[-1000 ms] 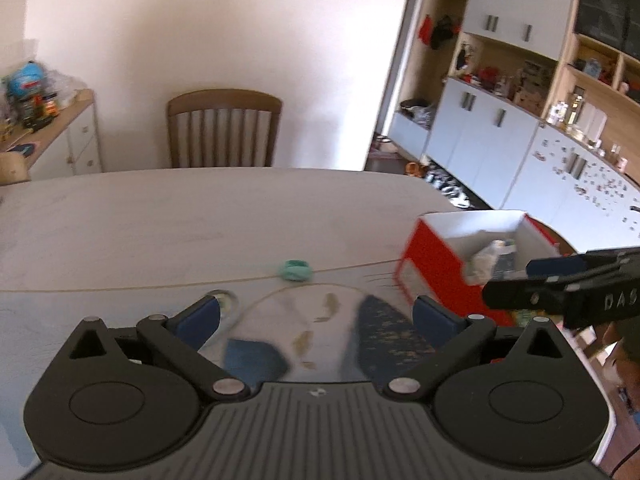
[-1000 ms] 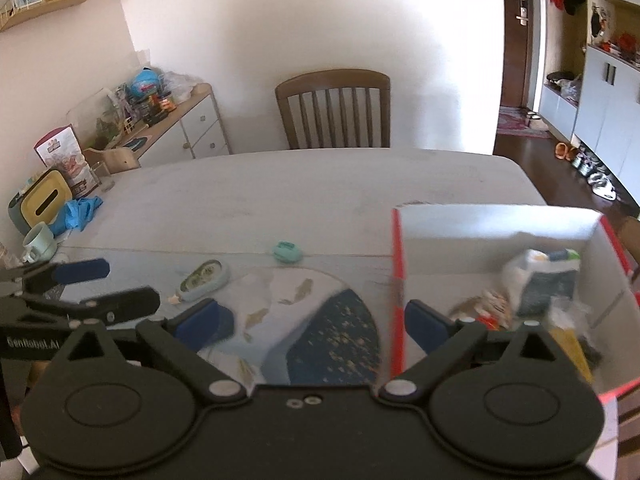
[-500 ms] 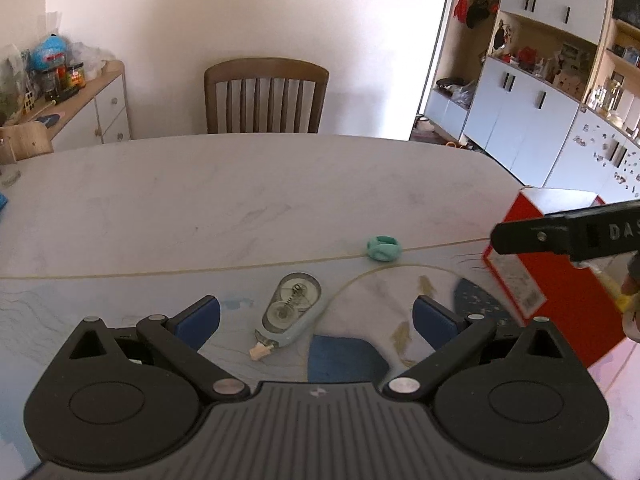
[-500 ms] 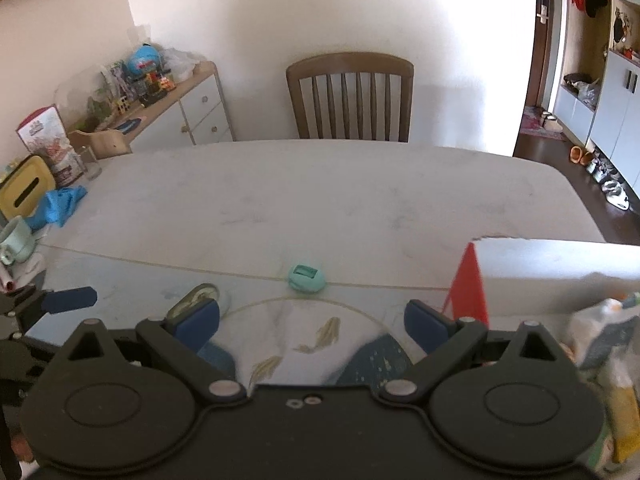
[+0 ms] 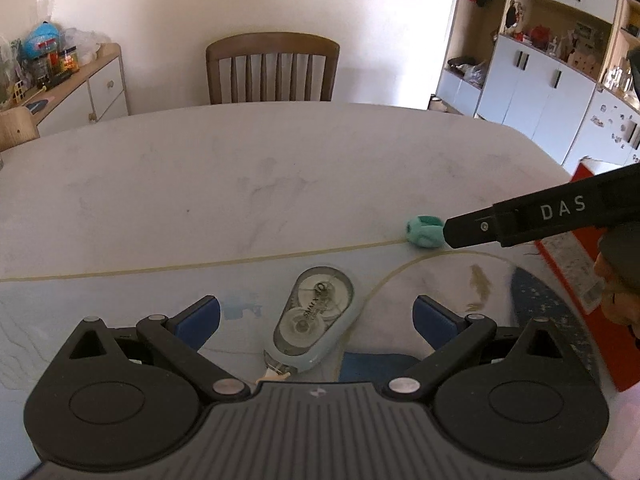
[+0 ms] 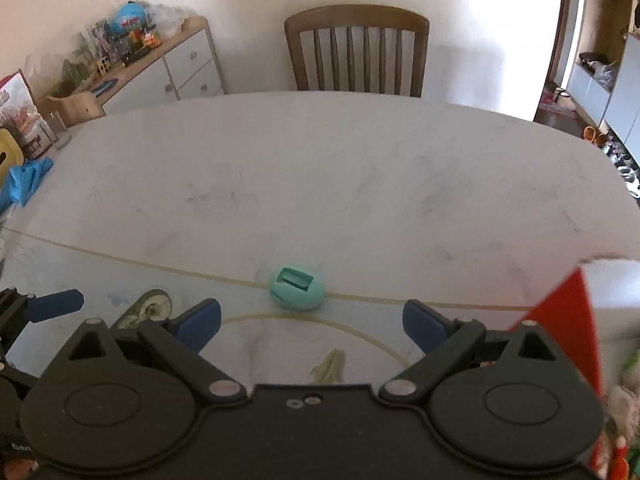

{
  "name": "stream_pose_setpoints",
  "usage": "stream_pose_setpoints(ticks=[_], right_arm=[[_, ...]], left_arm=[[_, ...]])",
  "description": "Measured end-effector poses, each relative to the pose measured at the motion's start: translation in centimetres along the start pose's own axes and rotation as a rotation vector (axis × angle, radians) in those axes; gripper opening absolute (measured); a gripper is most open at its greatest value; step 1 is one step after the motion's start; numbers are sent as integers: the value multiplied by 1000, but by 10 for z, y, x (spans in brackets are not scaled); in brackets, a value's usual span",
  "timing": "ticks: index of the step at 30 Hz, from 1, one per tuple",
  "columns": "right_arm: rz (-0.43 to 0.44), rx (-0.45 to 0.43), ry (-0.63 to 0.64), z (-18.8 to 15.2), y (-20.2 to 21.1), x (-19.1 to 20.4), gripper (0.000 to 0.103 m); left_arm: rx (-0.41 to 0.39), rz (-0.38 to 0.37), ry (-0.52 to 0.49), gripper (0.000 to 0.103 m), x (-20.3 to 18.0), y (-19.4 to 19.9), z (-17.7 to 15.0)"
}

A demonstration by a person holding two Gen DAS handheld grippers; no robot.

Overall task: Organize objects
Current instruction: 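Grasp the white tape dispenser with the left gripper while the right gripper grasps the teal clip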

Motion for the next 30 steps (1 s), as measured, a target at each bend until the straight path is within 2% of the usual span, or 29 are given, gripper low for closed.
stream_pose_setpoints(ticks=[7, 10, 12, 17, 22, 27, 30], right_arm=[[8, 24, 12, 3, -23, 2, 88], [8, 30, 27, 2, -28, 5, 81], [12, 31, 37, 2, -31, 7, 77], [19, 36, 59, 4, -36, 11, 70], [17, 36, 69, 4, -40, 14, 58], [-6, 21, 89, 3, -41, 16, 41], [-30, 16, 122, 2, -41, 20, 37]], left_arm=[[3, 15, -21, 102, -1, -13, -5], [1, 12, -38, 101, -5, -15, -8], [3, 5, -47, 96, -9, -15, -9], [23, -11, -48, 73, -11, -21, -9], [14, 10, -49, 60, -8, -20, -7], [11, 26, -61, 58, -8, -20, -7], [13, 34, -72, 57, -9, -20, -7]])
Point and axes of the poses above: each gripper's, at about its wrist camera, not at the fingertips, and y roughly against the way its jaws point, x to its left, z to its top, the point moved 8 cm from there along -y, roughly the way its jaws point, and after that the axes turned 3 degrees about -y, right-handed, at the moved point
